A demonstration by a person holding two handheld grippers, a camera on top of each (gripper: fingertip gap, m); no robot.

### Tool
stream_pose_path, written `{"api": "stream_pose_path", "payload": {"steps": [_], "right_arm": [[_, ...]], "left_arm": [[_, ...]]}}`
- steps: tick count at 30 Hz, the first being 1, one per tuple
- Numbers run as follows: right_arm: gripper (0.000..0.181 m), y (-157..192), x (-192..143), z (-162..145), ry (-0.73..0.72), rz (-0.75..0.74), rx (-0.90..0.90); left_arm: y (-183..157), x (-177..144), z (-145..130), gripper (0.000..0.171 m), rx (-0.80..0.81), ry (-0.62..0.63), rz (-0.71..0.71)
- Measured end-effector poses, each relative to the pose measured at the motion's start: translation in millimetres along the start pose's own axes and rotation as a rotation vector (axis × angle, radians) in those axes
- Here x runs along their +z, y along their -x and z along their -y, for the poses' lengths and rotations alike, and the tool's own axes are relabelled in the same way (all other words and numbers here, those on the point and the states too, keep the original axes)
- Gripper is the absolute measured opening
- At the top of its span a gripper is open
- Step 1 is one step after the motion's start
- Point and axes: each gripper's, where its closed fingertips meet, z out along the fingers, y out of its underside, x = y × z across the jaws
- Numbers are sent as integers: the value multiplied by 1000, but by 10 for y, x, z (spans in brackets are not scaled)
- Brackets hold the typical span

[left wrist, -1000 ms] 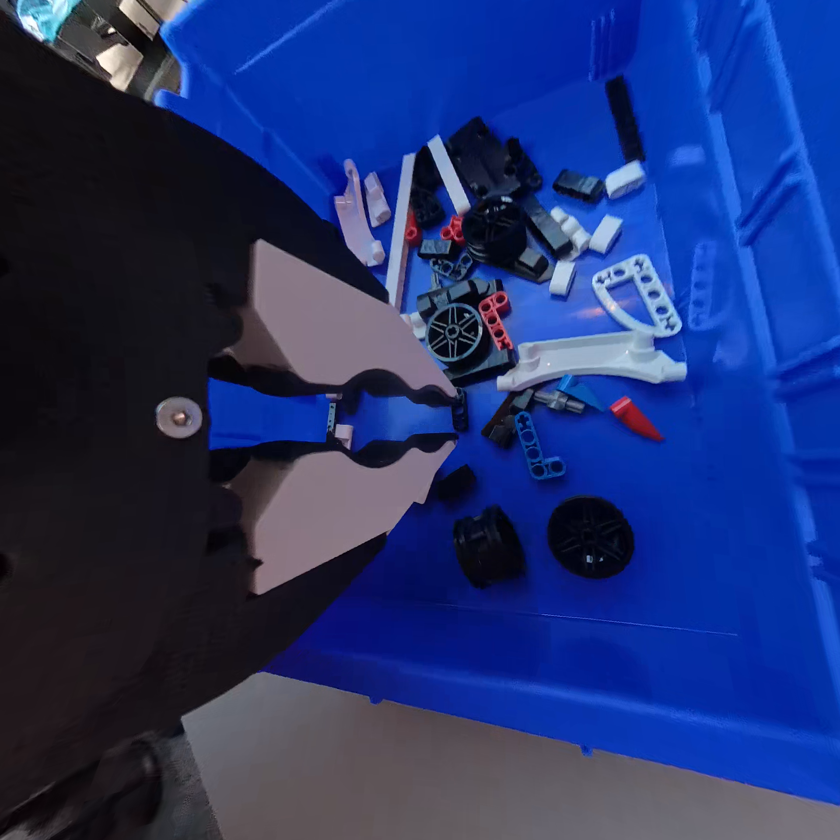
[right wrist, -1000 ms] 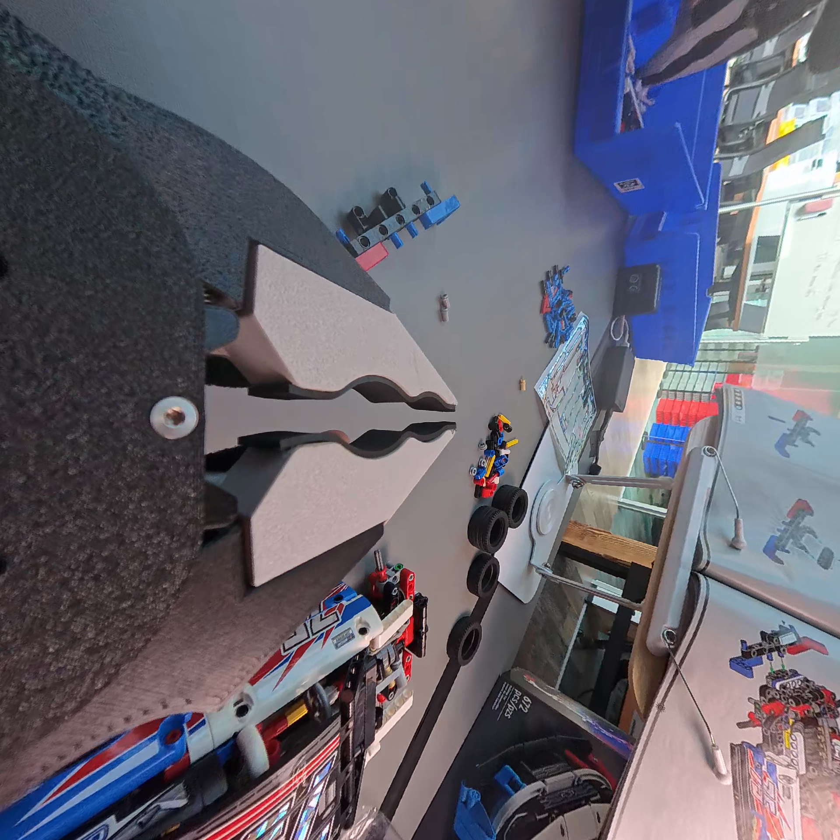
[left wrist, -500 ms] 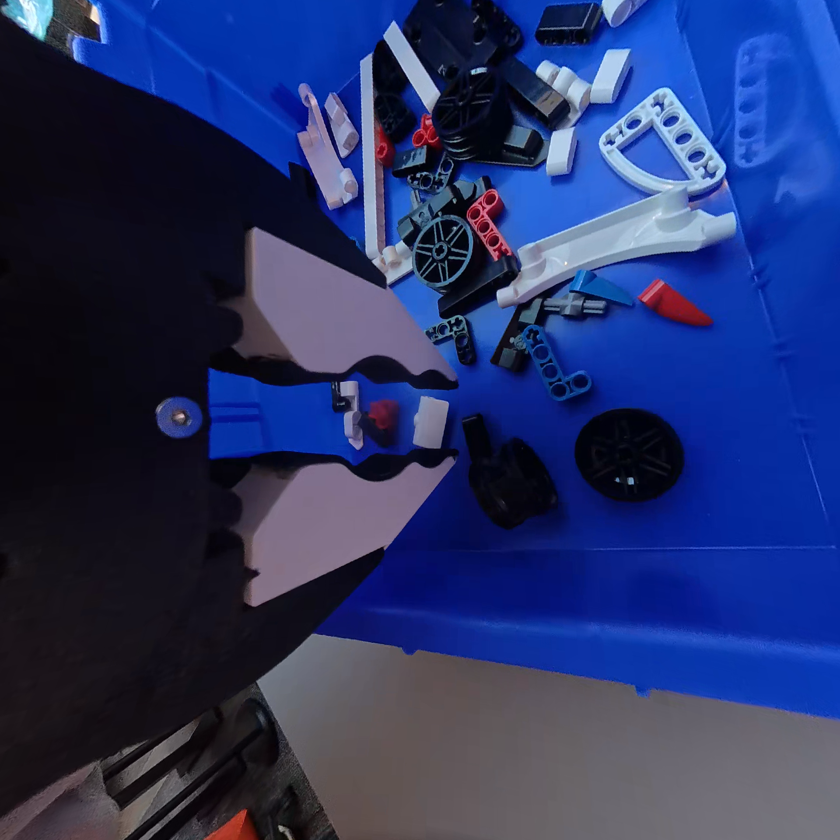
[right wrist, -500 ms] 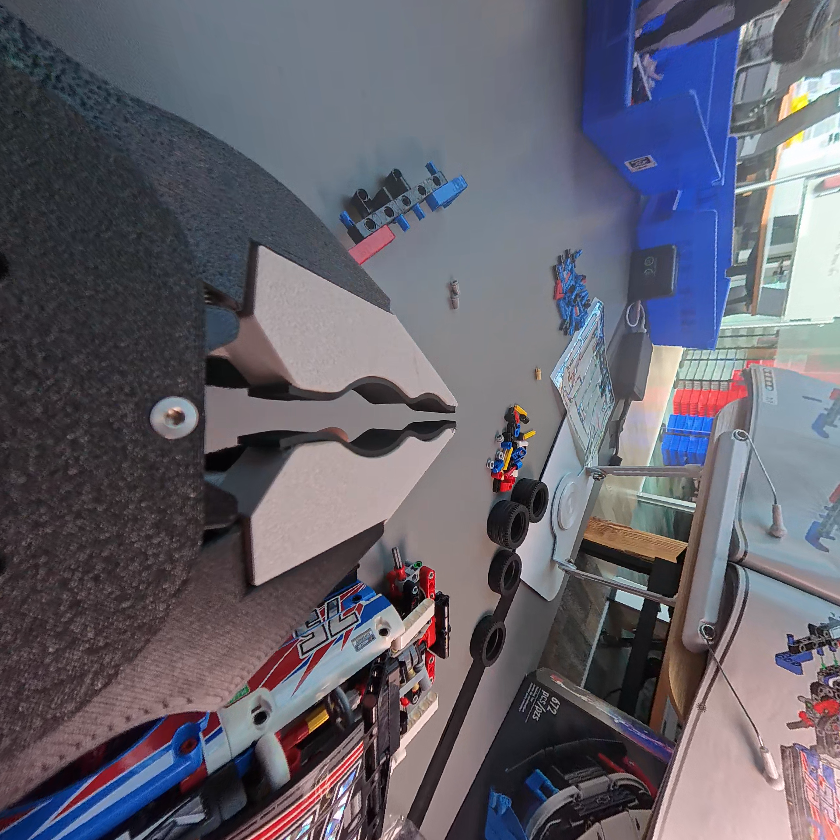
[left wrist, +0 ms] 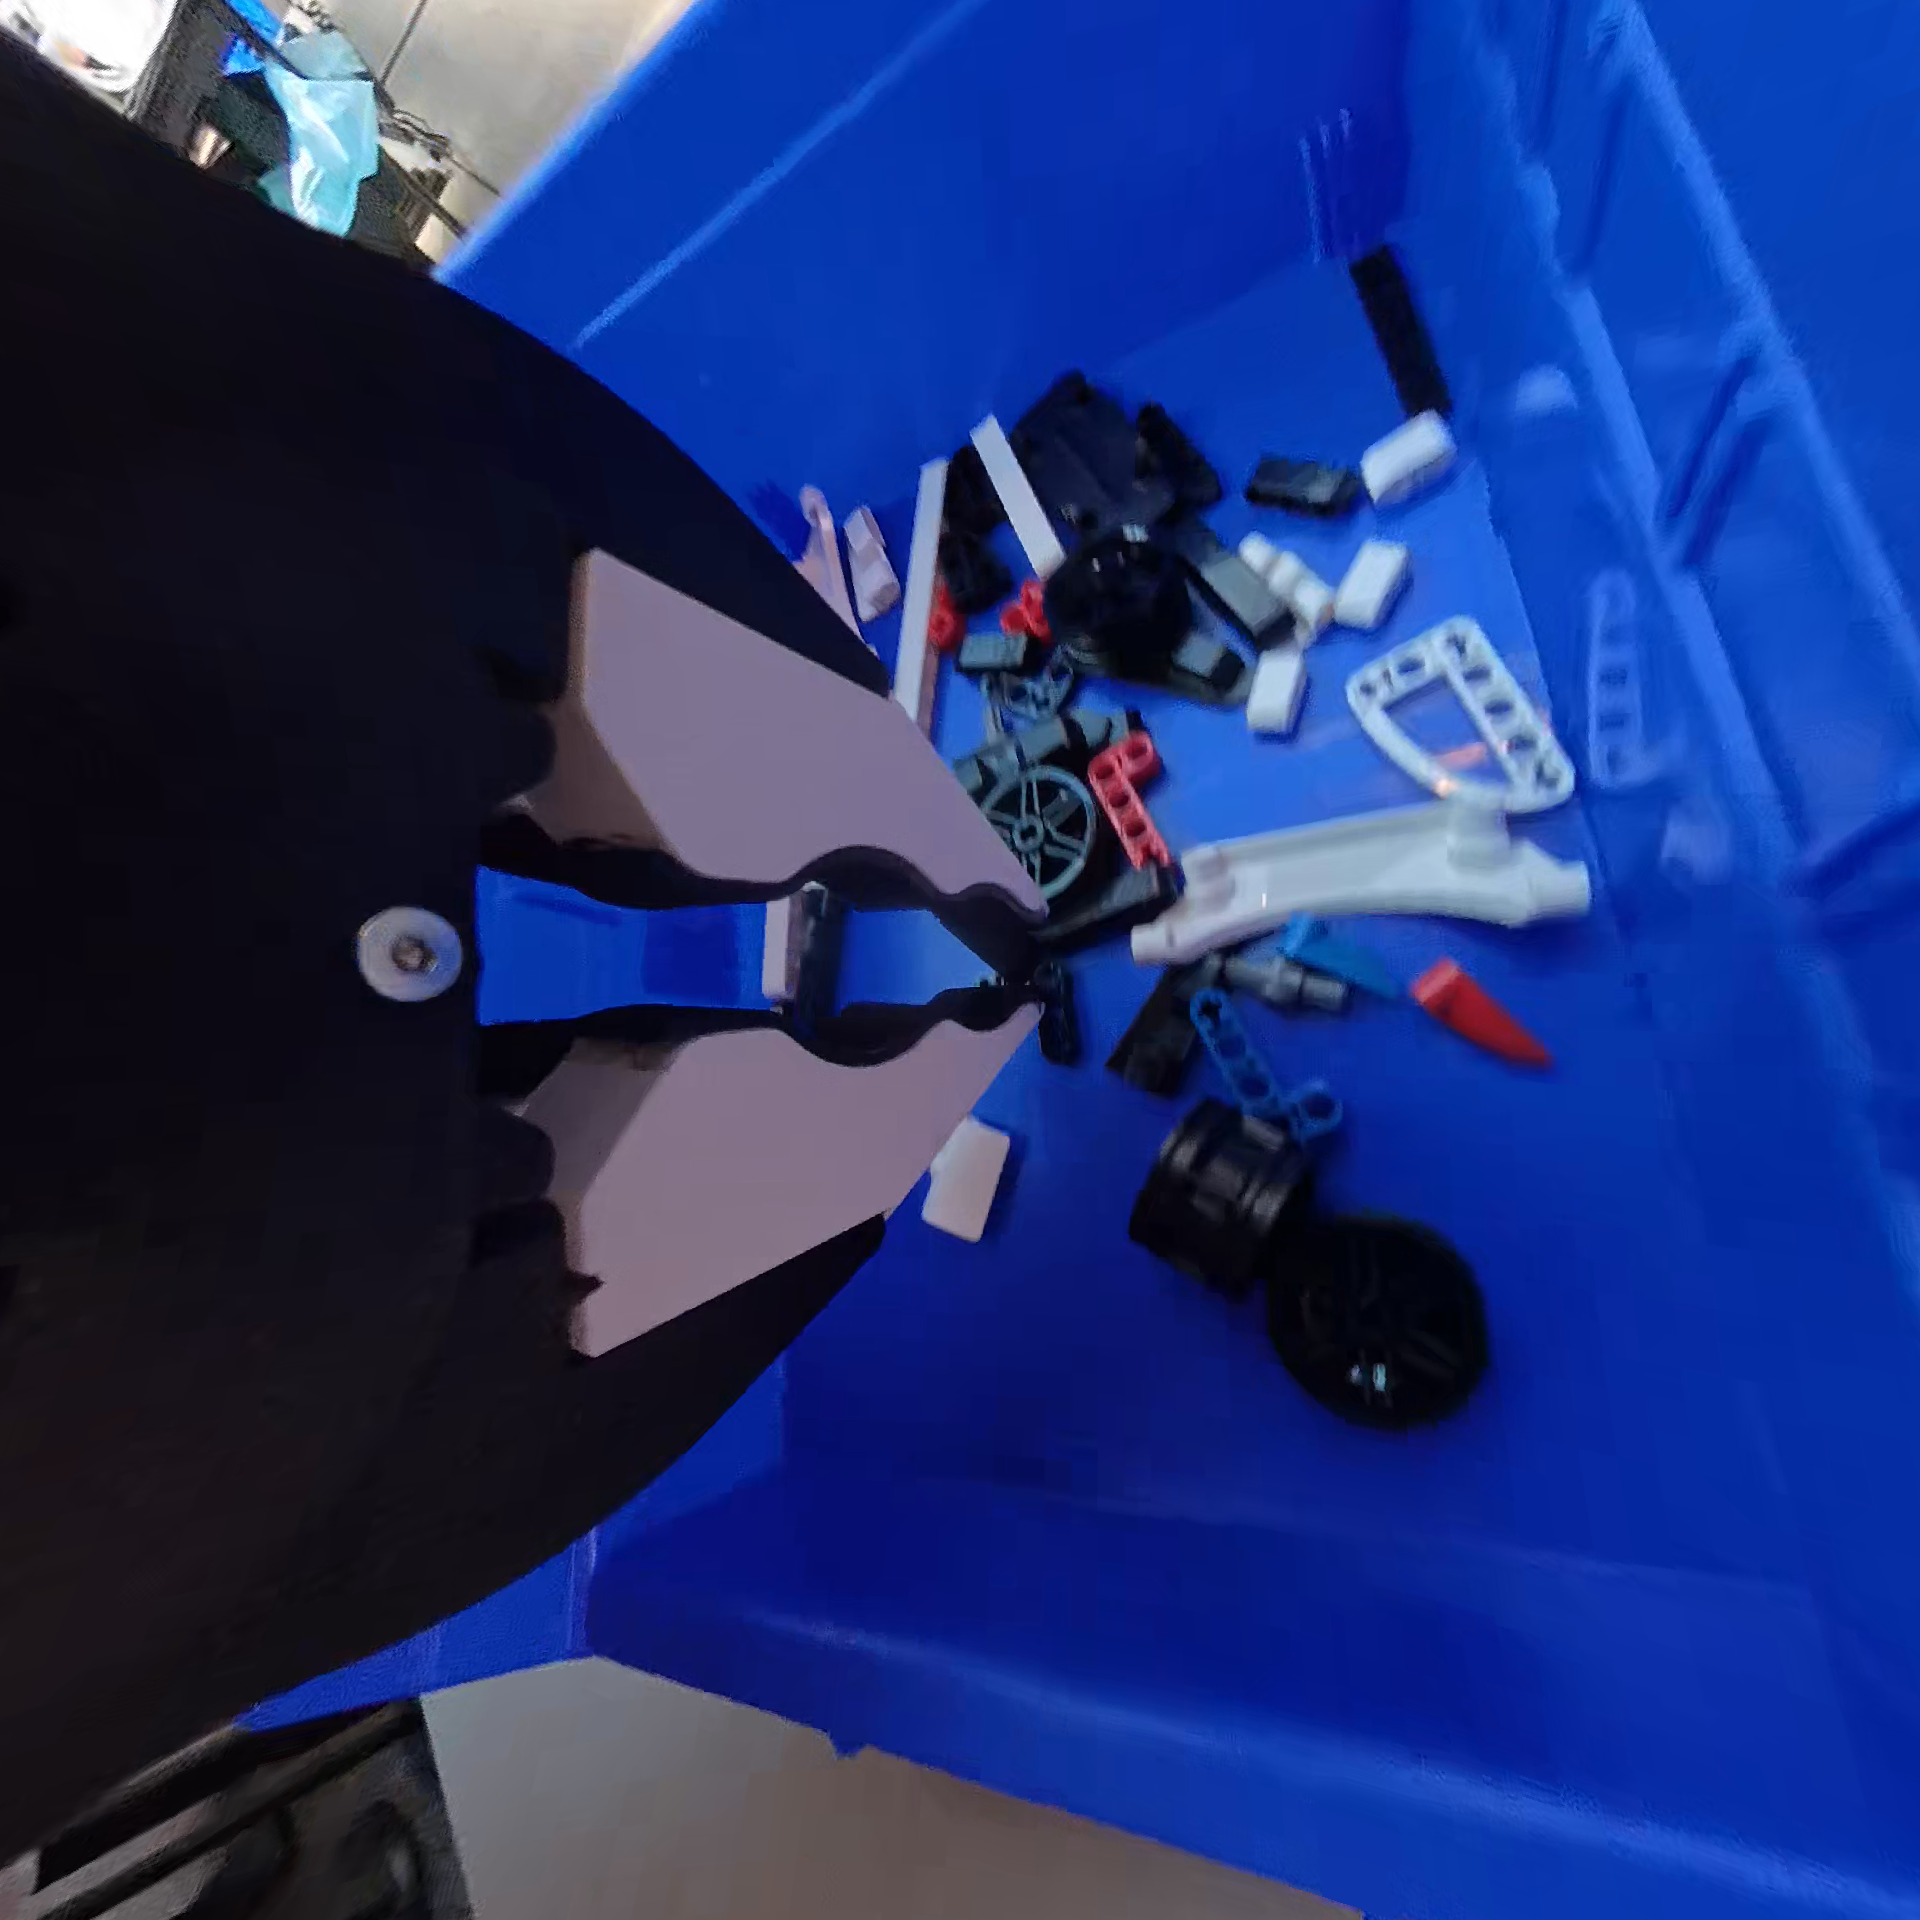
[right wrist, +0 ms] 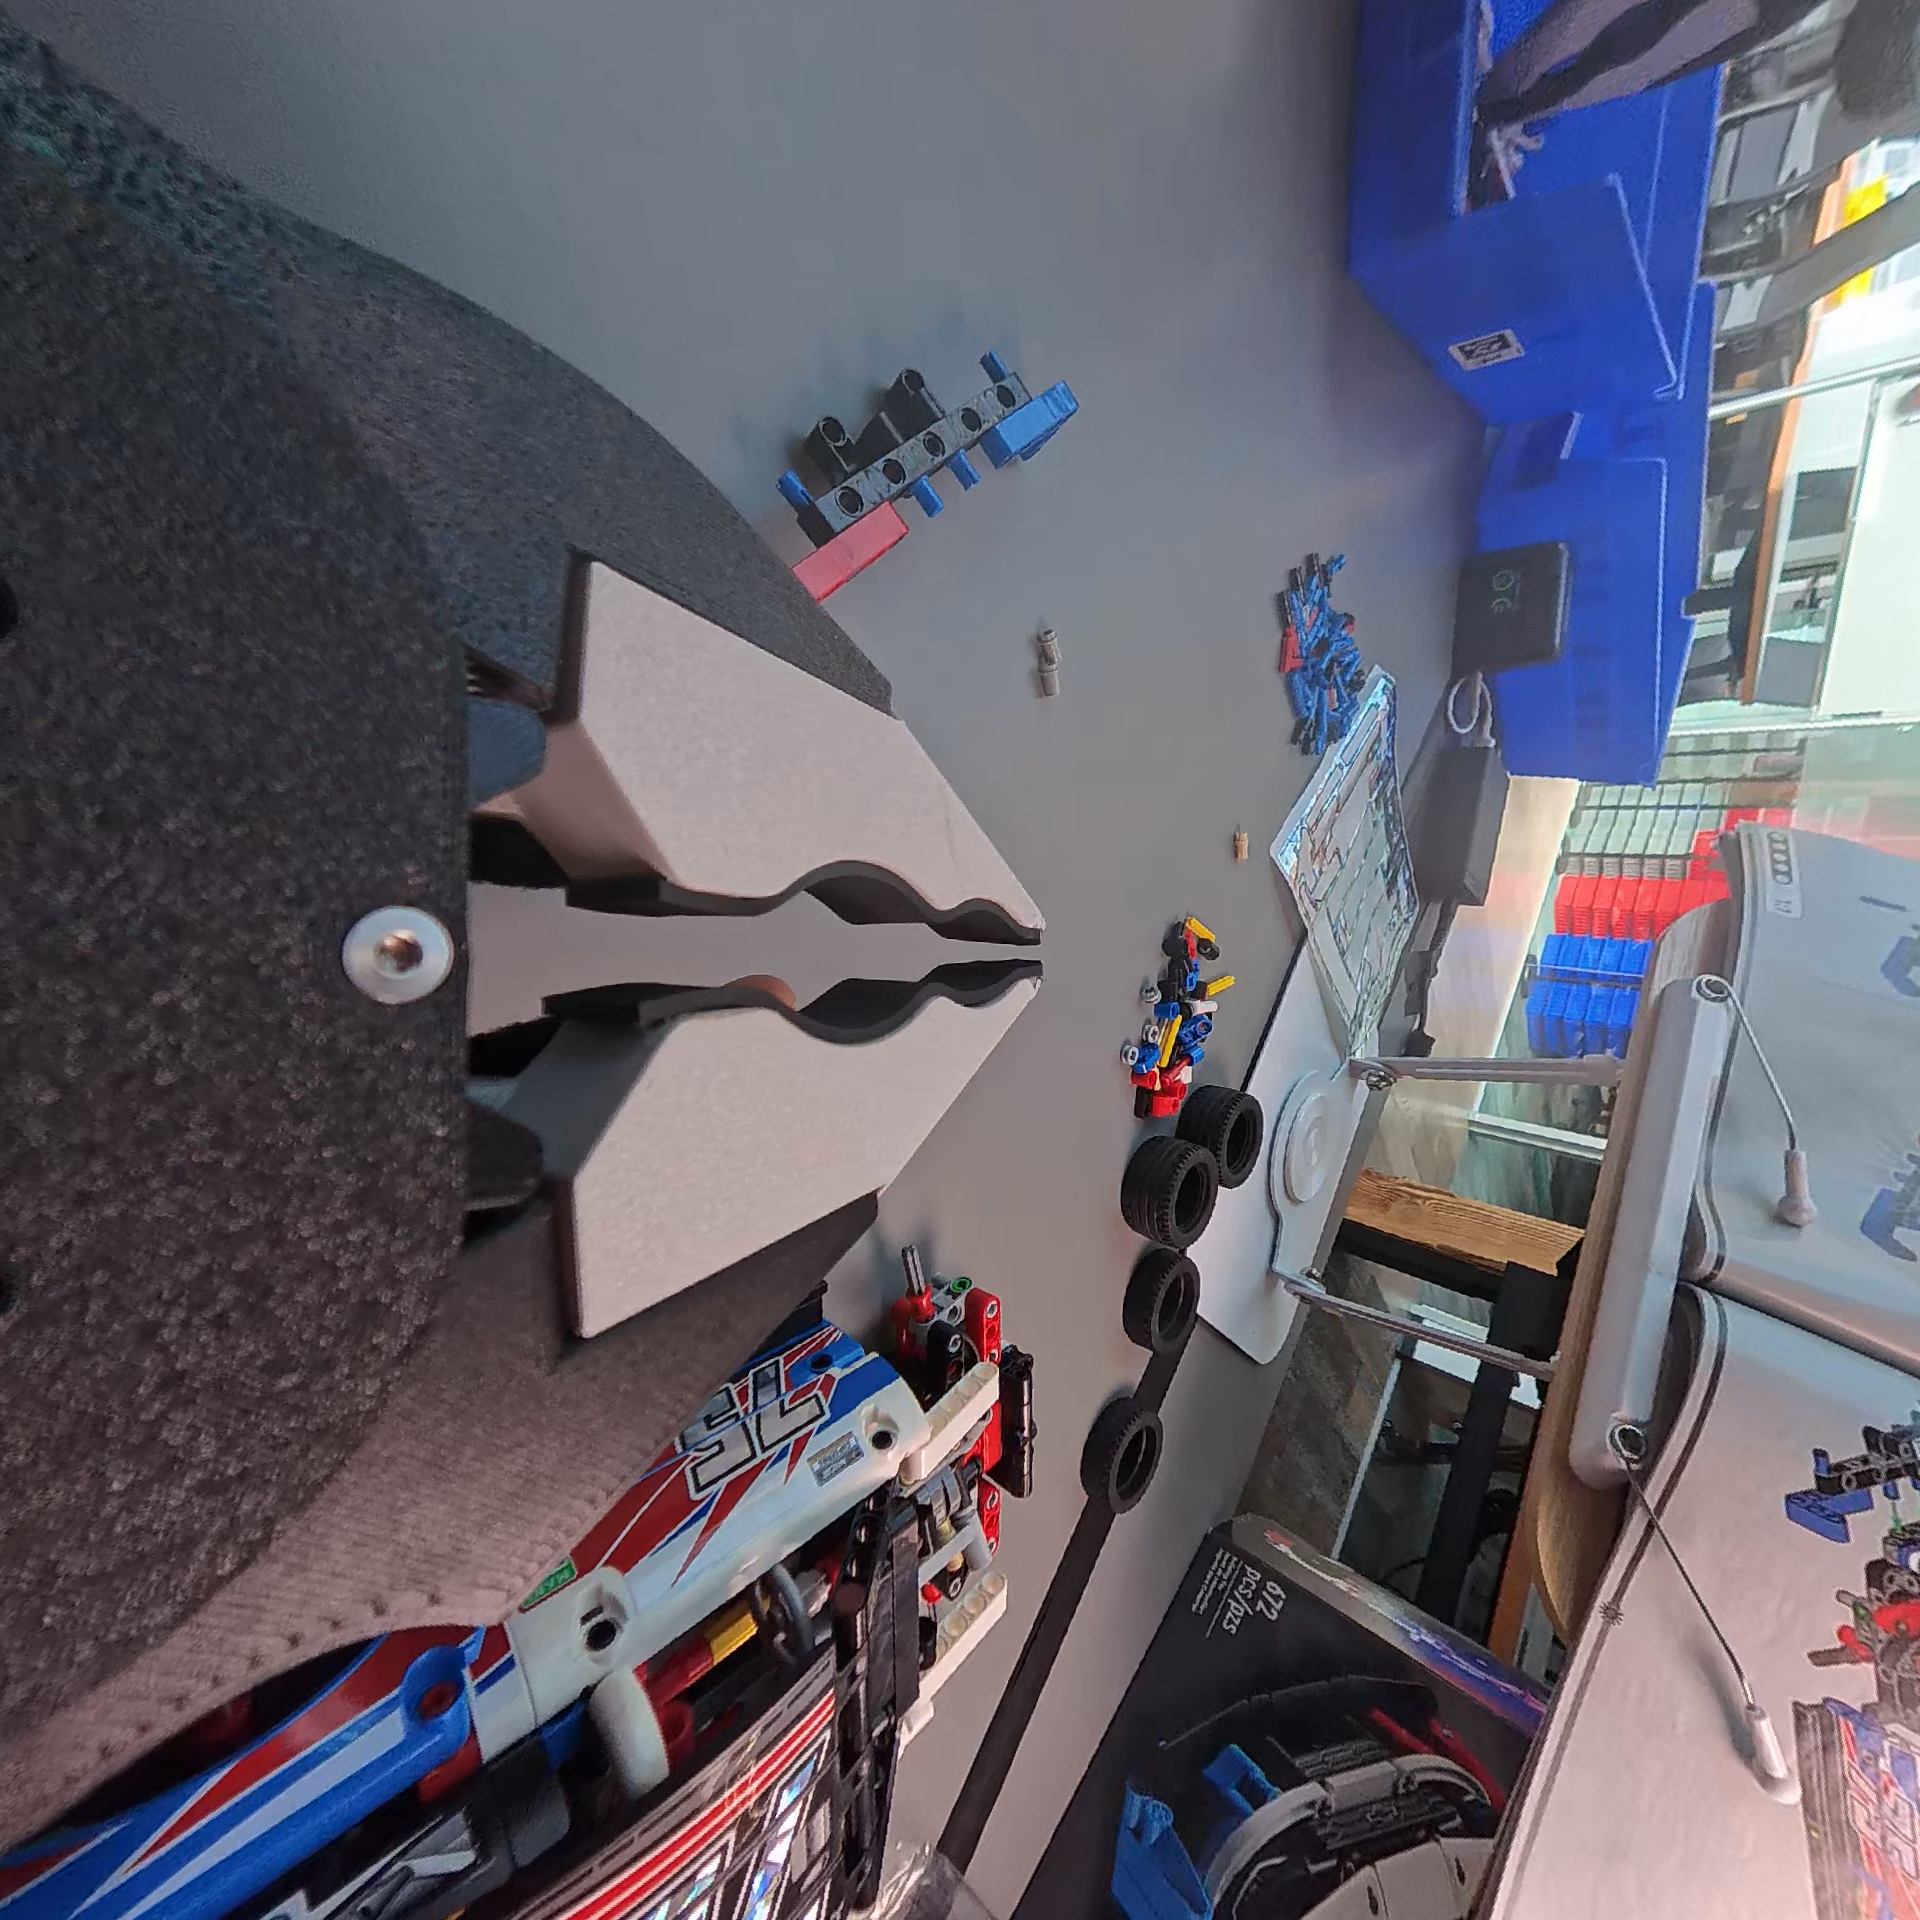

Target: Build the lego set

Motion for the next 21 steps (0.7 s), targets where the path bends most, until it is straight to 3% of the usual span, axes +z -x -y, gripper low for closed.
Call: {"api": "stream_pose_path", "payload": {"steps": [5, 7, 13, 16, 21], "right_arm": [[1, -1, 11, -13, 5, 4, 3], [0, 0, 15, -11, 4, 4, 1], [0, -19, 6, -15, 5, -6, 2], [0, -31, 2, -17, 5, -10, 6], [0, -31, -6, -18, 5, -6, 5]], "left_arm": [[785, -283, -67, 21, -159, -62, 230], [946, -251, -79, 26, -217, -73, 228], [908, 78, 229, 37, -273, -173, 41], [912, 275, 212, 37, -241, -105, 42], [813, 380, -25, 13, -254, 21, -22]]}}
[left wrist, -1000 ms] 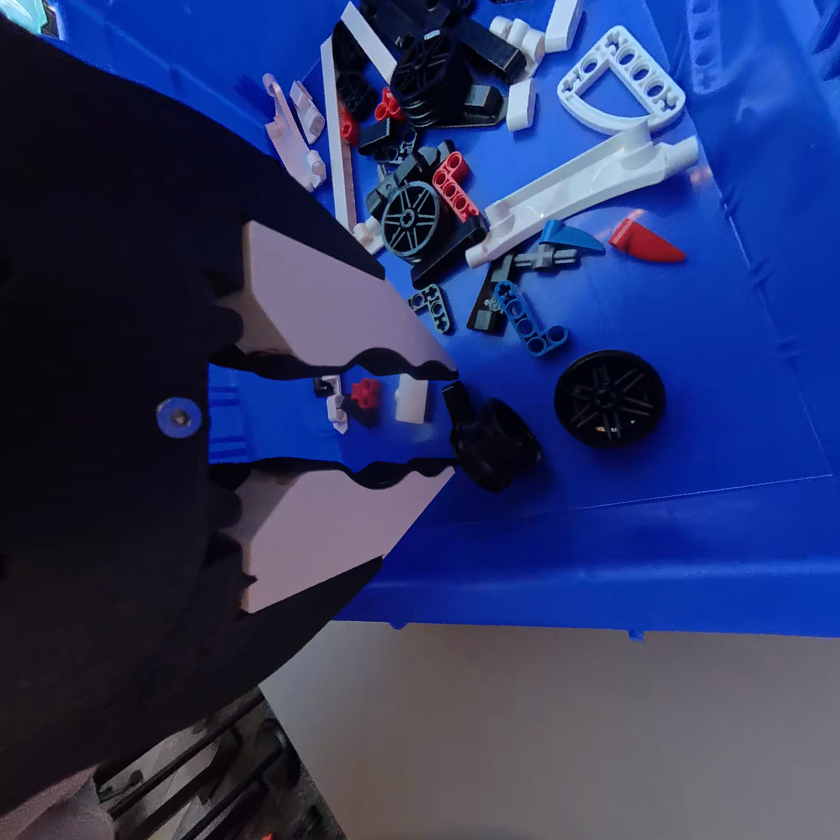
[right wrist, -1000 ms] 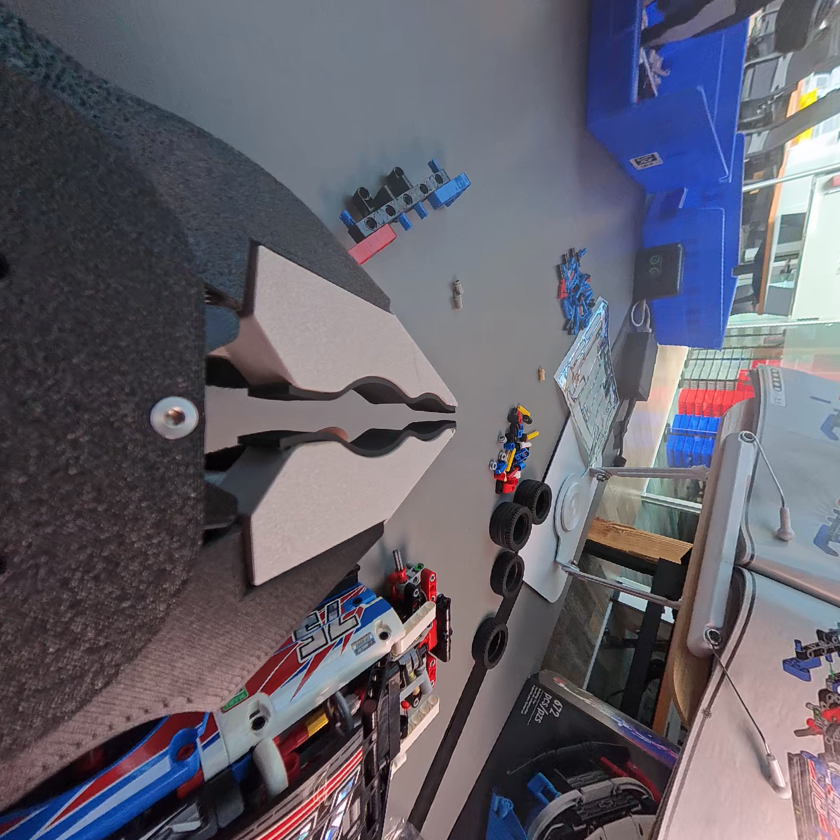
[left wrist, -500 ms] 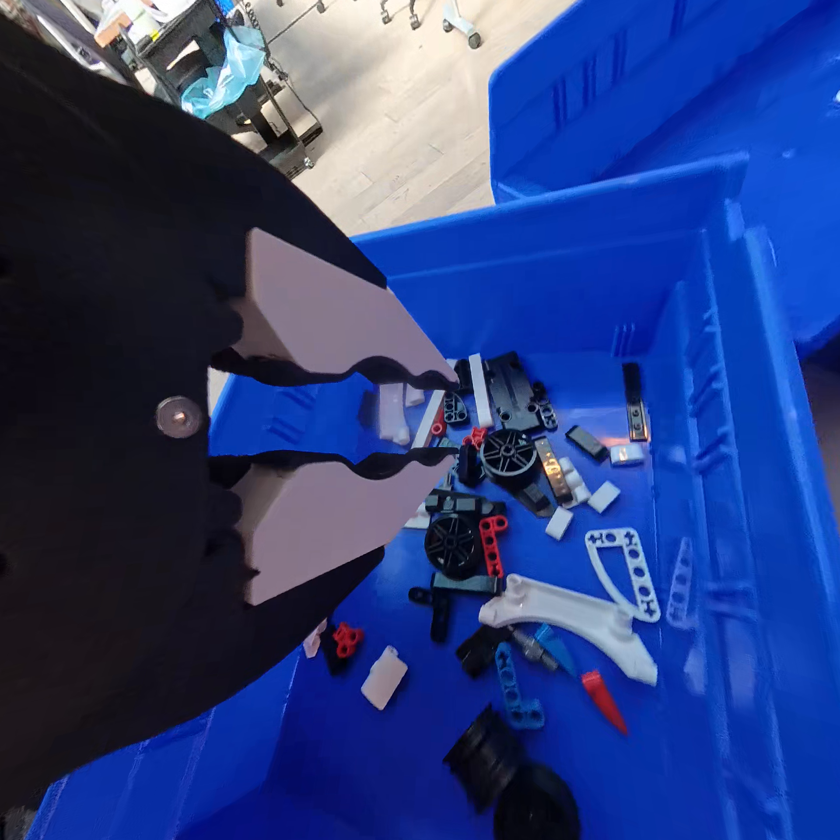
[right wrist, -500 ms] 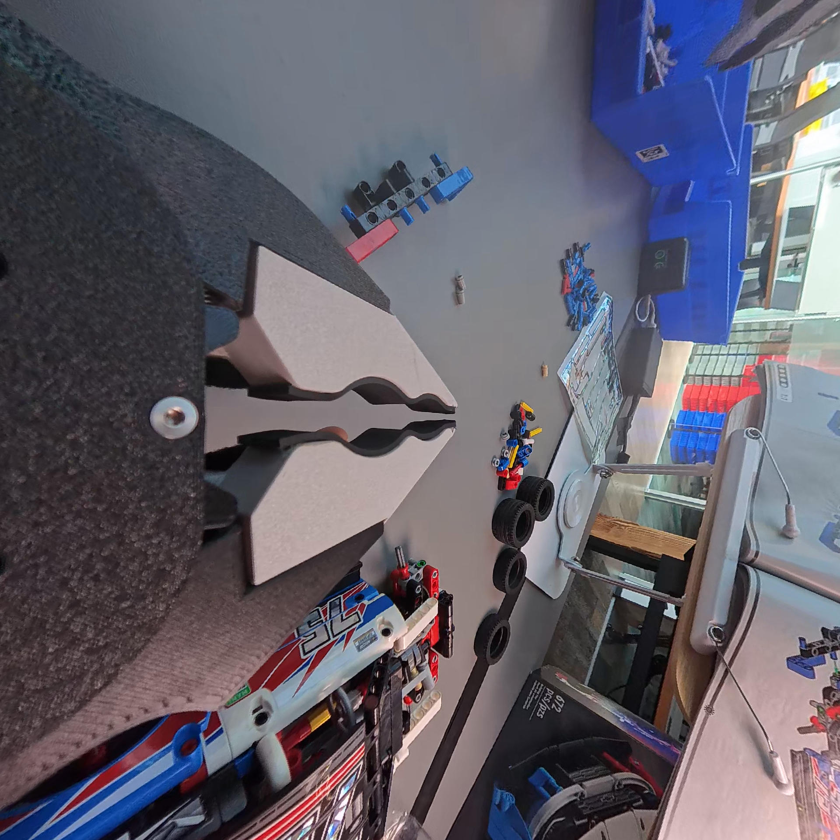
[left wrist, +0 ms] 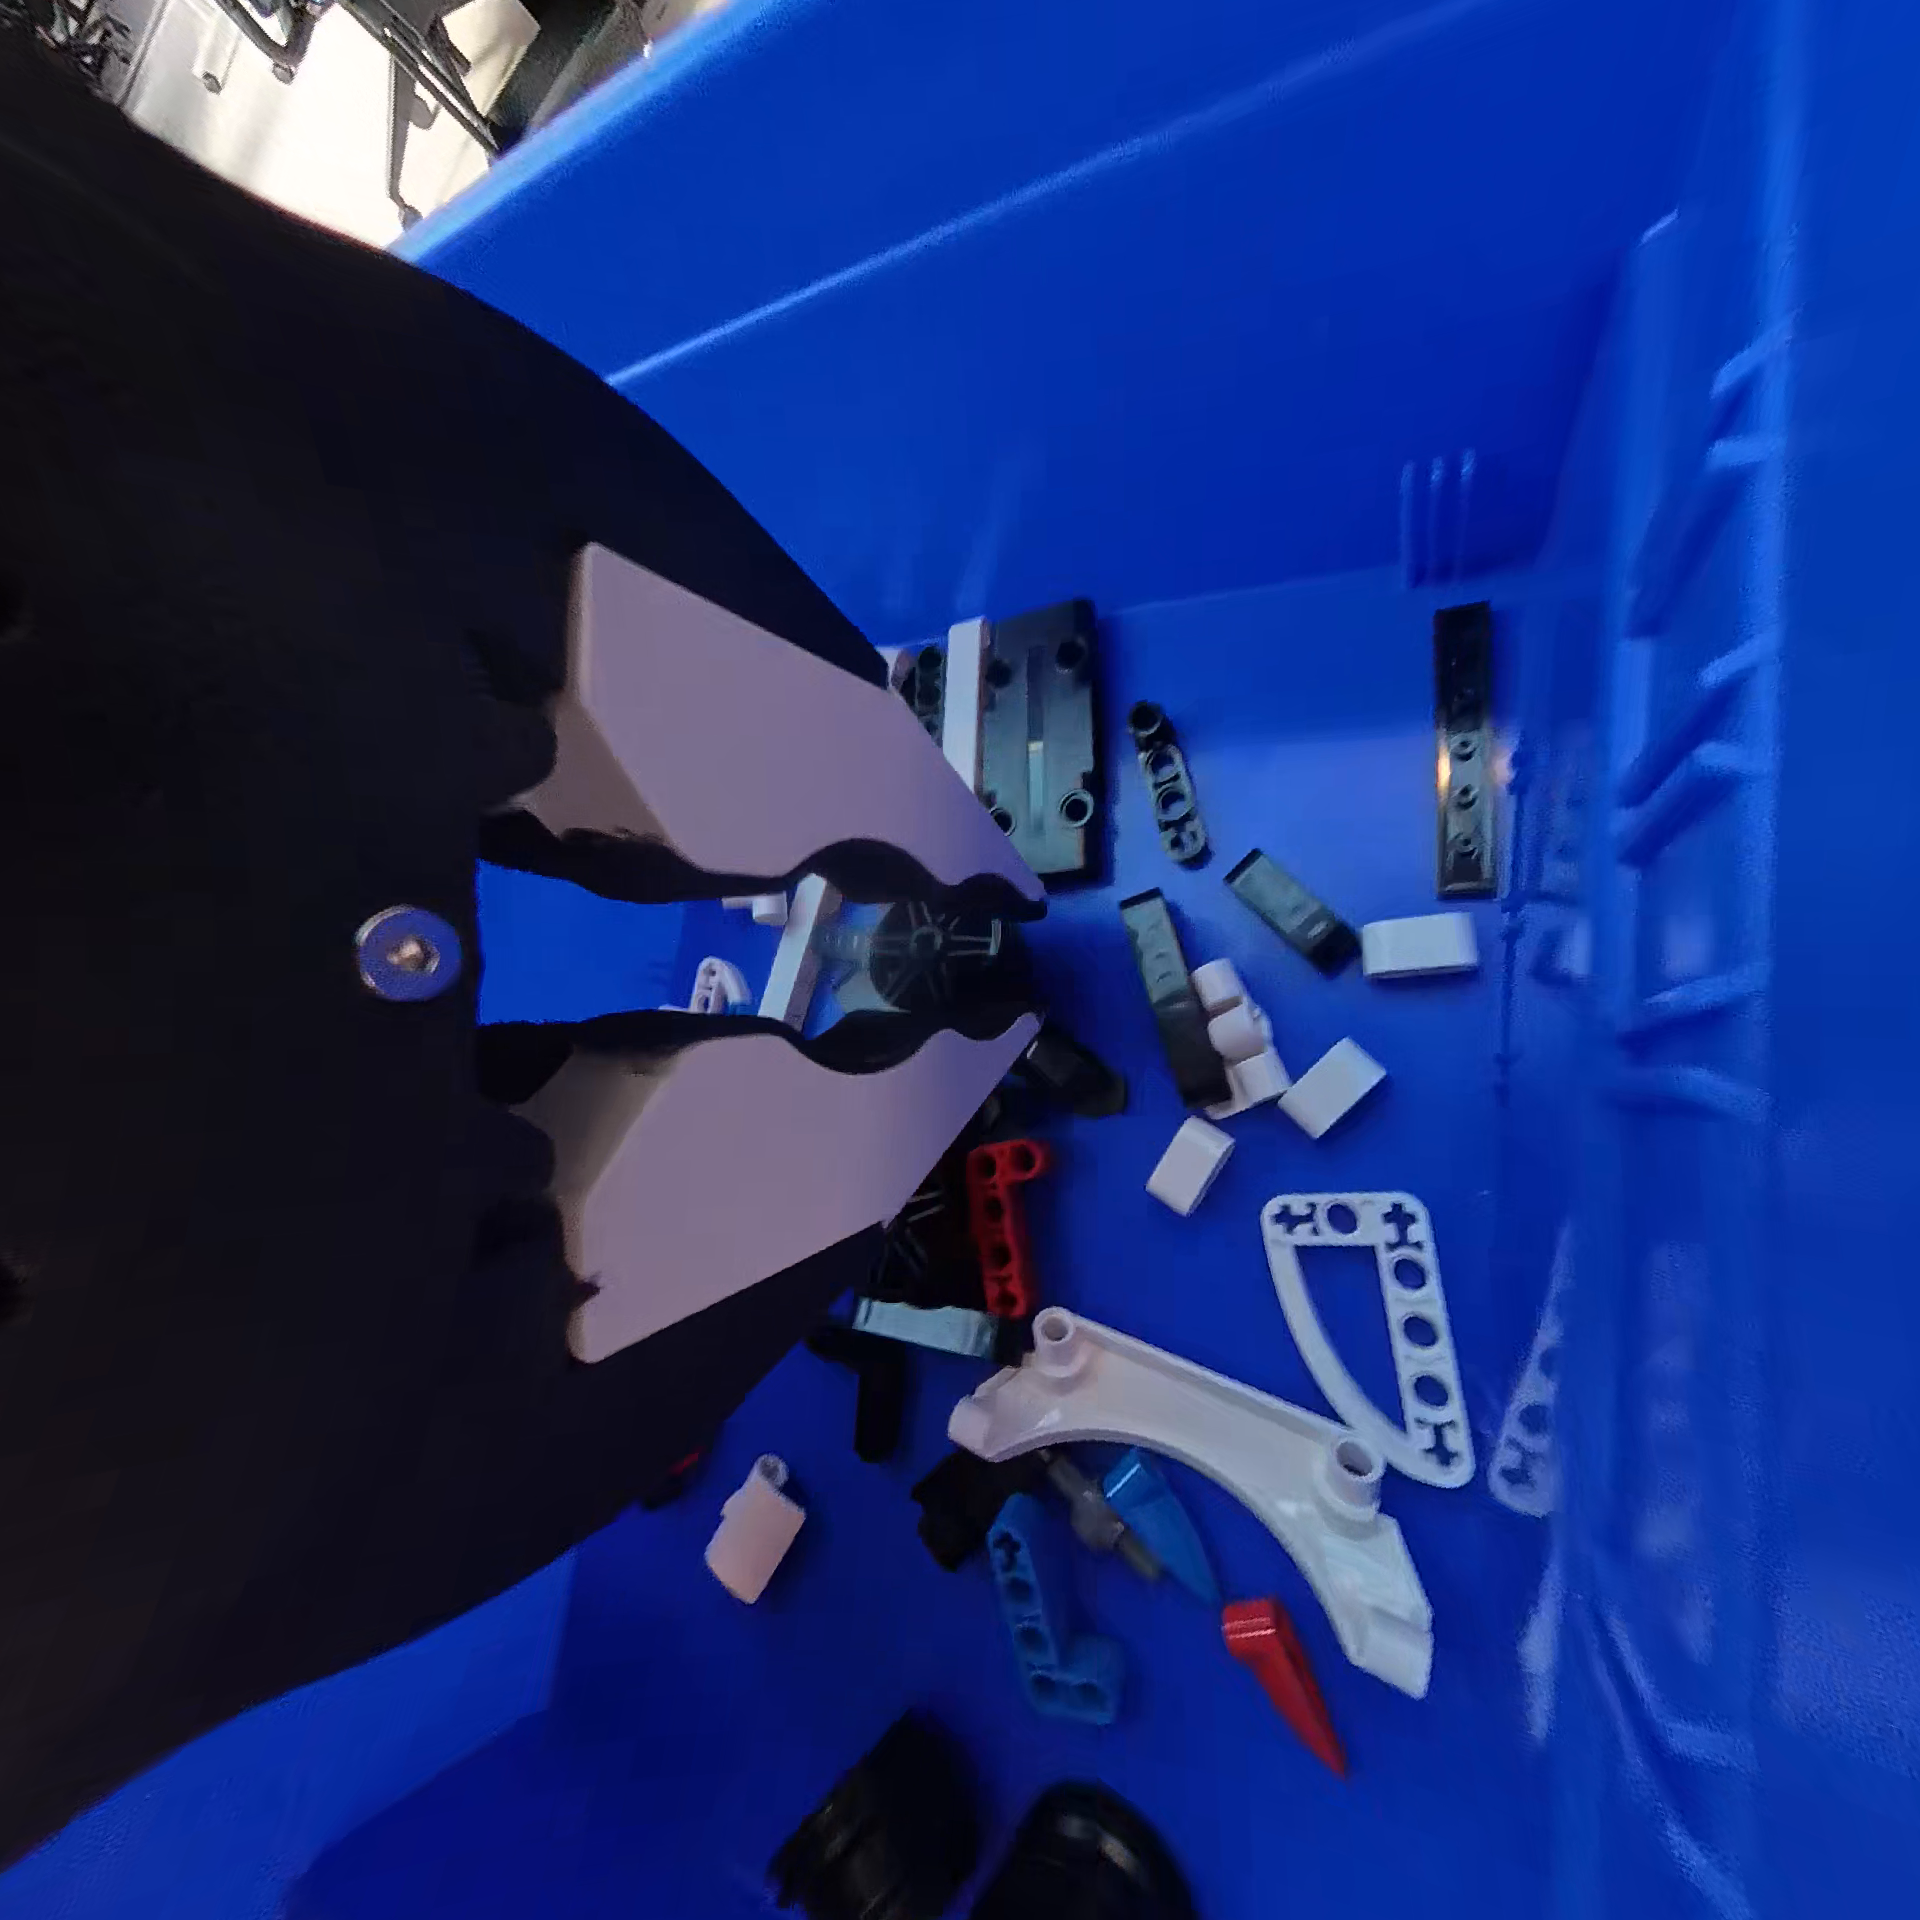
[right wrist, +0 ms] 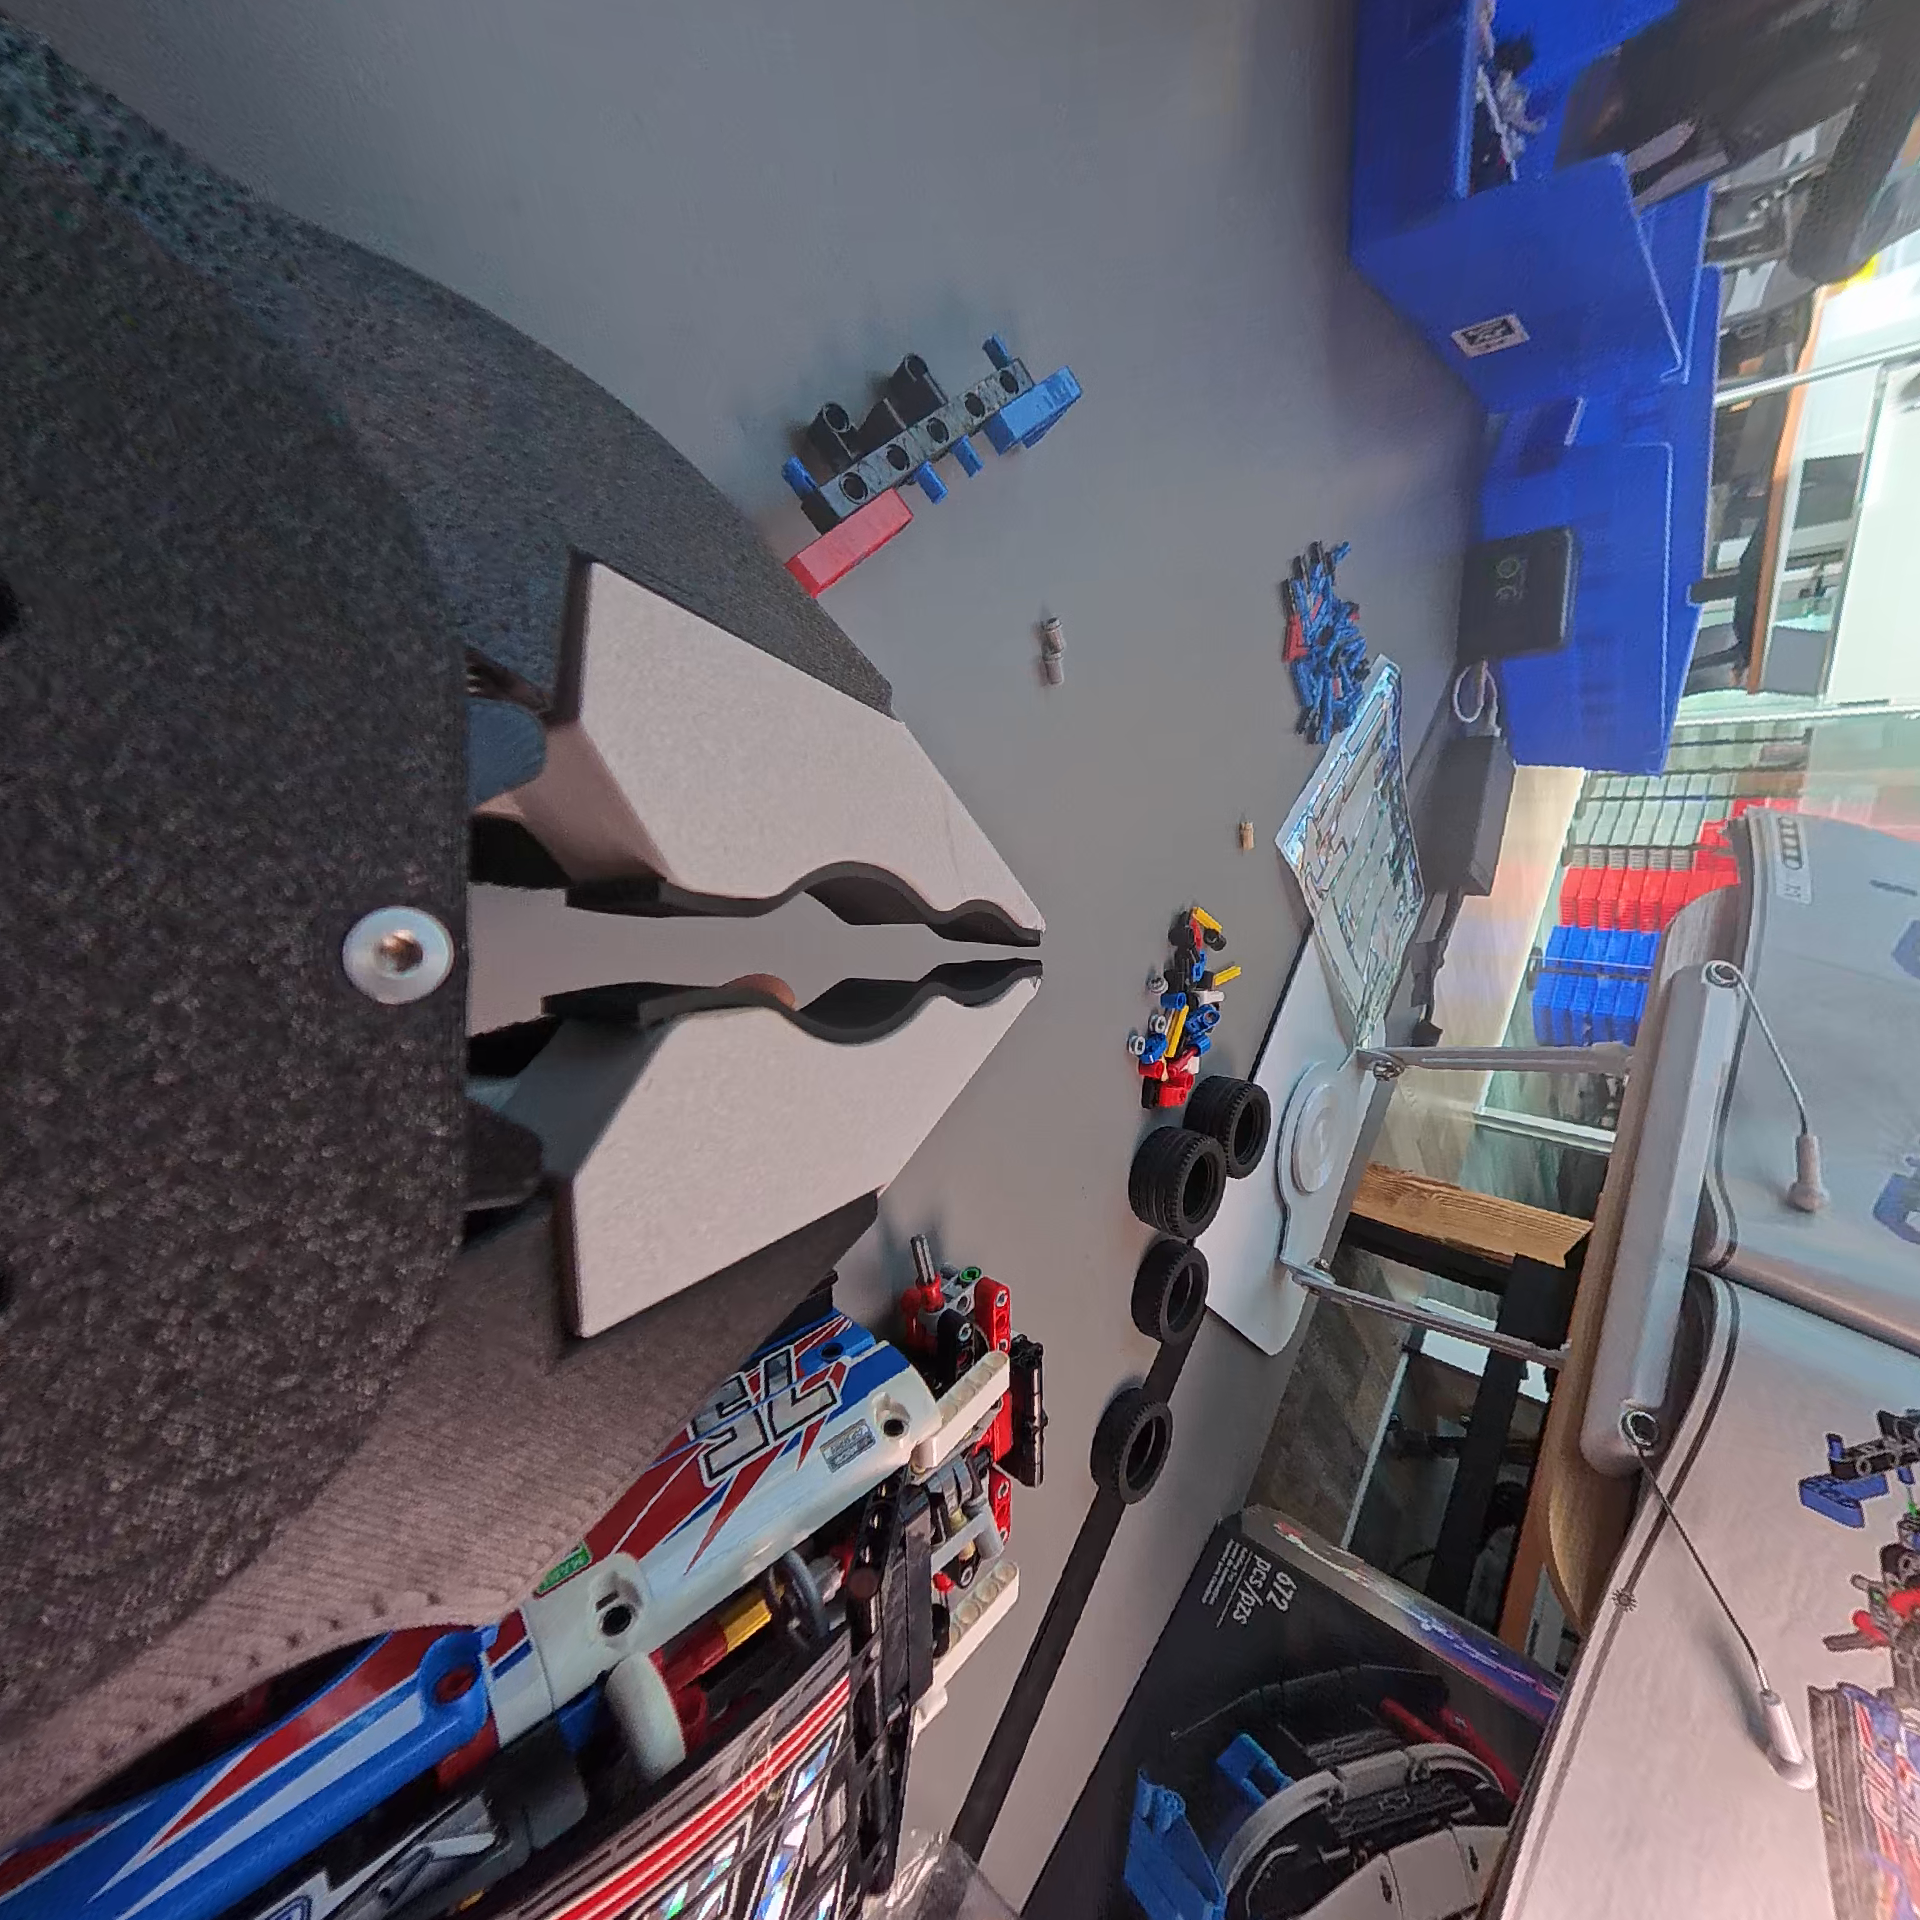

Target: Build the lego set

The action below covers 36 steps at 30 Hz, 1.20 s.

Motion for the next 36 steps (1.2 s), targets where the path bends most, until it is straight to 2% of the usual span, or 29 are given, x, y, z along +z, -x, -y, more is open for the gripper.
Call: {"api": "stream_pose_path", "payload": {"steps": [2, 4, 8, 10, 15, 18, 21, 24, 28, 31, 33, 36], "right_arm": [[0, 3, 1, 0, 0, 5, 4], [0, 10, 6, 1, -1, 11, 7], [1, 20, 17, -3, 3, 16, 5], [0, 13, 14, 1, 0, 13, 7], [0, -12, 9, 0, -1, -1, 12], [0, -12, 13, -4, 2, -3, 9], [1, -12, 14, -6, 3, -1, 11], [0, -7, 7, -1, -1, 2, 9], [0, 12, 4, 9, -3, 13, 6], [0, 34, -1, 29, -10, 21, -2], [0, 45, -6, 43, -14, 23, -6], [0, 49, -16, 49, -14, 19, -13]], "left_arm": [[-136, -21, -109, 2, 15, 38, -73], [-181, -68, -131, 12, 41, 42, -81], [-83, -165, 136, 21, 95, -101, 6], [-29, -155, 206, 24, 139, -118, 47], [-7, -25, 219, 30, 218, -58, 52], [-30, 39, 162, 26, 236, -11, 28], [-24, 5, 128, 0, 203, 7, 14], [-131, -80, 88, 0, 177, -14, -42], [-295, -264, 98, 0, 107, -110, -134], [-161, -329, 98, 0, 48, -151, -58], [-48, -313, 156, 0, -60, -193, -17], [10, -180, 198, 15, -232, -194, -39]]}}
